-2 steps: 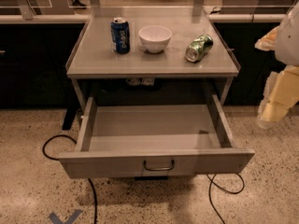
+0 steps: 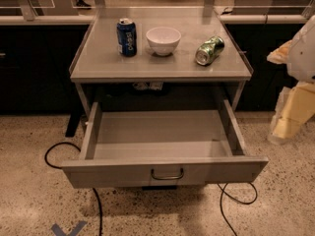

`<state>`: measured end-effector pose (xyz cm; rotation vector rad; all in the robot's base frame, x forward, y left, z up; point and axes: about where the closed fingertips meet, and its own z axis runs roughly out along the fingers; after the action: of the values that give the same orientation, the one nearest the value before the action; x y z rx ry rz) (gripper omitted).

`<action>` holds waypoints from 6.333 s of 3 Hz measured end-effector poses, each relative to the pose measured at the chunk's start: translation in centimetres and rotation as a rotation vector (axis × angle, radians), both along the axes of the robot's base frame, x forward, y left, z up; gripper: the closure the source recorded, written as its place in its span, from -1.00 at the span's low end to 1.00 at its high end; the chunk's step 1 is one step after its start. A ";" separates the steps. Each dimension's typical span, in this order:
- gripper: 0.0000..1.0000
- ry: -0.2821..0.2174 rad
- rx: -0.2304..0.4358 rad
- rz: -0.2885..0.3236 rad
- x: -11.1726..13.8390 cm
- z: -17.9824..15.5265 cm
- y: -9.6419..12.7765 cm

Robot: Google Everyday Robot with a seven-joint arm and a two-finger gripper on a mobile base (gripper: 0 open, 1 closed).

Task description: Close top drawer

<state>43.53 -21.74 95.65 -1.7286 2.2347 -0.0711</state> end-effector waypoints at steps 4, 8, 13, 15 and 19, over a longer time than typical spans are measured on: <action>-1.00 0.220 0.273 -0.010 -7.6 -22.8 2.1; -1.00 0.216 0.384 -0.017 -6.7 -31.0 3.8; -1.00 0.072 0.363 -0.127 2.7 -30.2 4.1; -1.00 0.053 0.436 -0.162 10.9 -29.4 5.7; -1.00 0.082 0.515 -0.211 17.7 -30.2 5.3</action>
Offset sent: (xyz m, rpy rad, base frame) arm -0.0939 0.0123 -0.2993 0.3648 0.2854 -0.0463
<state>61.20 -16.44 65.49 -1.2401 2.2247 0.4916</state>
